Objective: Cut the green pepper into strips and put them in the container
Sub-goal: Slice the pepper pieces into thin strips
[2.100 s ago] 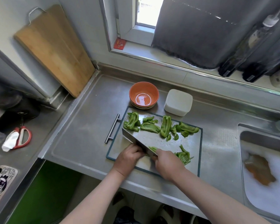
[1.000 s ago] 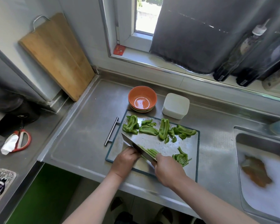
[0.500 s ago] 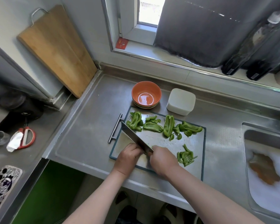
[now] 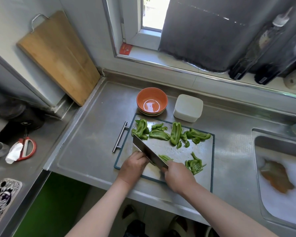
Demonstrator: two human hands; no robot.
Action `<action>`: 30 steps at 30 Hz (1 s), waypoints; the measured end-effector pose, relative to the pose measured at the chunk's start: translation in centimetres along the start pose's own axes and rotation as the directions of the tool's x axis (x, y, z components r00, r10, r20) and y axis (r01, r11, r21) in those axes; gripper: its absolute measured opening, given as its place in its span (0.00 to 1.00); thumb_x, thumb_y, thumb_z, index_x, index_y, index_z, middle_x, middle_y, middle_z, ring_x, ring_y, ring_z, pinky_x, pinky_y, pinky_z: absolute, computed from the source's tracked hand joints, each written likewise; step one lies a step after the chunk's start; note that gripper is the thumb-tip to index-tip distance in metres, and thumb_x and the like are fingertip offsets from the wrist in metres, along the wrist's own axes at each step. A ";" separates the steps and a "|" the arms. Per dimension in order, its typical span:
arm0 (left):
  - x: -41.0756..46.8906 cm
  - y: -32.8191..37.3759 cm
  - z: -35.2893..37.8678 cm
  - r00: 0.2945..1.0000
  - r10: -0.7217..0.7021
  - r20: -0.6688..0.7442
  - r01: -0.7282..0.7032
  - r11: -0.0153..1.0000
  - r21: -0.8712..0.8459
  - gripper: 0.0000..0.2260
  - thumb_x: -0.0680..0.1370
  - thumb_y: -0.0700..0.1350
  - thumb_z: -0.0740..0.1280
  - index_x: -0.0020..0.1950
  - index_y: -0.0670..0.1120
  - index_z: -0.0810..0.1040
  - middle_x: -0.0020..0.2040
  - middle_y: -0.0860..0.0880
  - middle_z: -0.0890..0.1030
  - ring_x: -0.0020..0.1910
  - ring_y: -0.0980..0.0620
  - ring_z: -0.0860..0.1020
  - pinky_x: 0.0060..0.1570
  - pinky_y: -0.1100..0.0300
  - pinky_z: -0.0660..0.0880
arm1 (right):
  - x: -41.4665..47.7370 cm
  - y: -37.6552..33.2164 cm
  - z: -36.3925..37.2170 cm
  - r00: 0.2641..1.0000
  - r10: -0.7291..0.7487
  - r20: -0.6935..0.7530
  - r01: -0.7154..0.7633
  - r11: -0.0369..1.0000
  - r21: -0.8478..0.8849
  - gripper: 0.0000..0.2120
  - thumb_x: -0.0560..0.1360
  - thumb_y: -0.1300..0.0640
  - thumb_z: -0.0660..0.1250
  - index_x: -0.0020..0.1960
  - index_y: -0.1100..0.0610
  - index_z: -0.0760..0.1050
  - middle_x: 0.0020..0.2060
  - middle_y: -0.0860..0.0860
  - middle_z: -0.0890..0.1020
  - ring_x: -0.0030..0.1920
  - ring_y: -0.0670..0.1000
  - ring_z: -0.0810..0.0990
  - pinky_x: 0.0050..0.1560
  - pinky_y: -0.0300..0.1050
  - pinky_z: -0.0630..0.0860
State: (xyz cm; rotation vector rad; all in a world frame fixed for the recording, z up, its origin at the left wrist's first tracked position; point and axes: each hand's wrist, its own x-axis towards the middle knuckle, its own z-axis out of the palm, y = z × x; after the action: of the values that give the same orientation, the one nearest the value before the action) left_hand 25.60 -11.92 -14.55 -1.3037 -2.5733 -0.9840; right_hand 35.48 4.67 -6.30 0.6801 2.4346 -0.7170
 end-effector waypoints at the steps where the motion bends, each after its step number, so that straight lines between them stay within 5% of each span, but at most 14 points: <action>1: -0.1 0.1 0.0 1.000 -0.001 0.002 0.001 1.000 -0.004 0.02 0.73 0.39 0.72 0.43 0.45 0.83 0.43 0.49 0.81 0.43 0.50 0.77 0.40 0.60 0.76 | -0.1 0.1 -0.1 1.000 0.003 -0.006 -0.003 1.000 0.017 0.07 0.79 0.55 0.57 0.49 0.54 0.73 0.43 0.53 0.80 0.43 0.57 0.79 0.39 0.47 0.73; 7: -0.1 0.4 -0.1 0.995 -0.098 0.009 0.098 0.994 -0.041 0.03 0.73 0.37 0.74 0.42 0.45 0.82 0.42 0.50 0.79 0.44 0.52 0.75 0.42 0.62 0.74 | 1.4 -1.3 -1.0 0.998 -0.029 -0.060 0.032 0.998 0.050 0.11 0.82 0.49 0.58 0.51 0.54 0.75 0.47 0.53 0.81 0.48 0.57 0.79 0.46 0.49 0.76; 14: 1.9 1.5 0.4 0.878 -0.457 0.144 0.475 0.870 -0.135 0.06 0.71 0.43 0.76 0.44 0.48 0.81 0.41 0.53 0.79 0.44 0.55 0.75 0.41 0.69 0.66 | 0.1 1.2 -3.1 0.988 -0.065 -0.143 0.070 0.997 0.027 0.13 0.82 0.45 0.60 0.42 0.51 0.69 0.37 0.49 0.77 0.36 0.50 0.75 0.32 0.46 0.66; 18: 4.3 1.9 -0.4 0.798 -0.493 0.347 0.564 0.814 -0.139 0.03 0.74 0.46 0.73 0.47 0.51 0.81 0.44 0.54 0.83 0.44 0.54 0.80 0.44 0.61 0.76 | -1.1 2.7 -5.2 0.950 -0.168 -0.263 0.146 0.984 -0.103 0.09 0.82 0.48 0.59 0.45 0.51 0.66 0.37 0.47 0.77 0.36 0.51 0.73 0.32 0.45 0.63; 22: 5.3 -0.4 -3.8 0.770 -0.562 0.302 0.625 0.759 -0.184 0.09 0.78 0.35 0.67 0.53 0.46 0.82 0.48 0.50 0.83 0.50 0.53 0.80 0.48 0.65 0.73 | -2.0 3.9 -6.6 0.904 -0.323 -0.281 0.228 0.918 -0.324 0.05 0.78 0.52 0.61 0.54 0.50 0.68 0.42 0.49 0.82 0.40 0.55 0.78 0.36 0.46 0.66; 25: 6.6 -2.0 -6.1 0.674 -0.703 0.225 0.737 0.622 -0.263 0.14 0.78 0.34 0.63 0.47 0.52 0.81 0.44 0.55 0.84 0.48 0.53 0.82 0.51 0.61 0.75 | -2.2 4.2 -6.9 0.886 -0.387 -0.256 0.250 0.863 -0.440 0.07 0.76 0.54 0.61 0.54 0.51 0.70 0.42 0.49 0.82 0.41 0.57 0.80 0.35 0.47 0.66; 27: 8.0 -1.9 -7.0 0.684 -0.691 0.232 0.729 0.642 -0.238 0.15 0.79 0.36 0.63 0.46 0.55 0.82 0.45 0.56 0.84 0.48 0.54 0.81 0.55 0.58 0.77 | -2.4 4.2 -7.0 0.875 -0.417 -0.247 0.267 0.840 -0.473 0.07 0.75 0.56 0.61 0.52 0.52 0.70 0.41 0.50 0.82 0.40 0.58 0.79 0.34 0.47 0.64; 30: 9.9 0.8 -7.2 0.723 -0.439 0.533 0.615 0.760 -0.209 0.07 0.79 0.47 0.68 0.56 0.56 0.83 0.51 0.59 0.82 0.53 0.58 0.80 0.55 0.62 0.74 | -2.4 4.0 -7.0 0.869 -0.445 -0.218 0.295 0.817 -0.495 0.06 0.74 0.58 0.61 0.50 0.51 0.70 0.40 0.51 0.82 0.36 0.57 0.73 0.35 0.46 0.61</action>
State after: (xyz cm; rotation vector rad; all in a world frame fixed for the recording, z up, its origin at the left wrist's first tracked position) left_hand 18.53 -8.96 -4.97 -0.9176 -3.3892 -1.4800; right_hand 37.32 11.02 -1.13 0.1288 2.9402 -0.1522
